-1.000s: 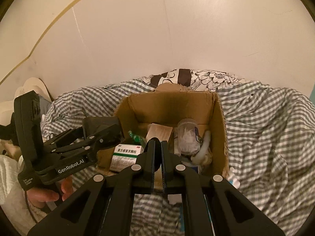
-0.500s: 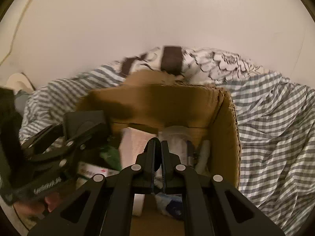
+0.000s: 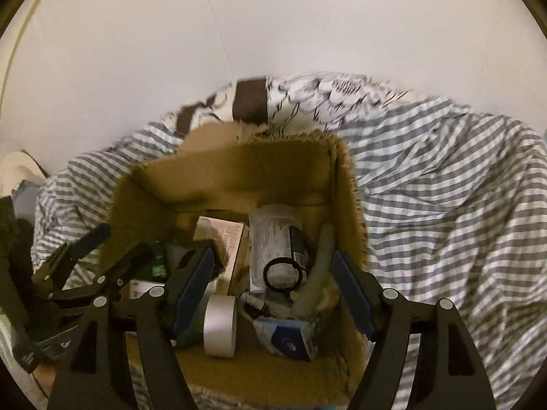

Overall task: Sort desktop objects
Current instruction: 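Carry the black object with the left gripper into the box and release, then move both grippers back over the remaining bedspread items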

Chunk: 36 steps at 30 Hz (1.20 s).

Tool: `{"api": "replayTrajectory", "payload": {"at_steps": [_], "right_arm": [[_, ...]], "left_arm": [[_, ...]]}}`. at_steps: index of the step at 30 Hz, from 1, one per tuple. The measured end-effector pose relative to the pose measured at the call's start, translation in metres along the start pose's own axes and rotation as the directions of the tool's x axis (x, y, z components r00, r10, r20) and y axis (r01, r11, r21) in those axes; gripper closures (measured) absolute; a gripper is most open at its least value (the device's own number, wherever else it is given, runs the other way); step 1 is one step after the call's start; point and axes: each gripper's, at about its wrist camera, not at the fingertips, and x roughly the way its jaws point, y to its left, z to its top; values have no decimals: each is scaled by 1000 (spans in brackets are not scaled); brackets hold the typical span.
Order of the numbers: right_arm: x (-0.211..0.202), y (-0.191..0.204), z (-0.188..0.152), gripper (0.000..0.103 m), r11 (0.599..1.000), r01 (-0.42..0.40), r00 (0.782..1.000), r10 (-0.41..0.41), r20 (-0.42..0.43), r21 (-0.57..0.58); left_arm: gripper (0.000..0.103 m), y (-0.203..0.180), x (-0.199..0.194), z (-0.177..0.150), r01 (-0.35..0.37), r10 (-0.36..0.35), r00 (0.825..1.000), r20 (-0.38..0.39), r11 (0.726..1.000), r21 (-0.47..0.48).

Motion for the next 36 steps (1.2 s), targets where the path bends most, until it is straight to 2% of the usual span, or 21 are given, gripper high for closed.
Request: {"api": "replayTrajectory", "payload": {"at_steps": [4,9,13,16,20,27,30,36], "right_arm": [[-43,-2,-9,30,1000,0,999,0,45,-2],[-101,-13,-39,30,999,40,995,-37,95,-31],[-142,-25,-79,30,994,89,986,-79,147,-62],[-154,-30,-112,30,991,104,982,-89,169,-86],[-146,-41,-159,30,992,84,985,-69,159,-91],[-93,-66,-233,30,997,48,995,-42,91,-64],[-68,-72,-247,30,996,56,997,-52,60,-64],[-25,-65,-254,30,988,55,998,-57,-10,-143]], "left_arm": [[9,-2,-31,-11,-1,1,1000,-1,1000,-21],[9,-13,-75,-30,20,-20,1000,-2,998,-60],[5,-32,-103,-54,27,-26,1000,11,998,-49],[5,-47,-113,-78,32,-32,999,10,999,-38],[5,-68,-104,-117,50,-51,998,-28,998,-31],[5,-89,-61,-191,71,-76,992,-103,996,-50],[5,-90,-43,-211,62,-68,988,-136,997,-48],[5,-81,-23,-228,42,-49,987,-152,998,-48]]}}
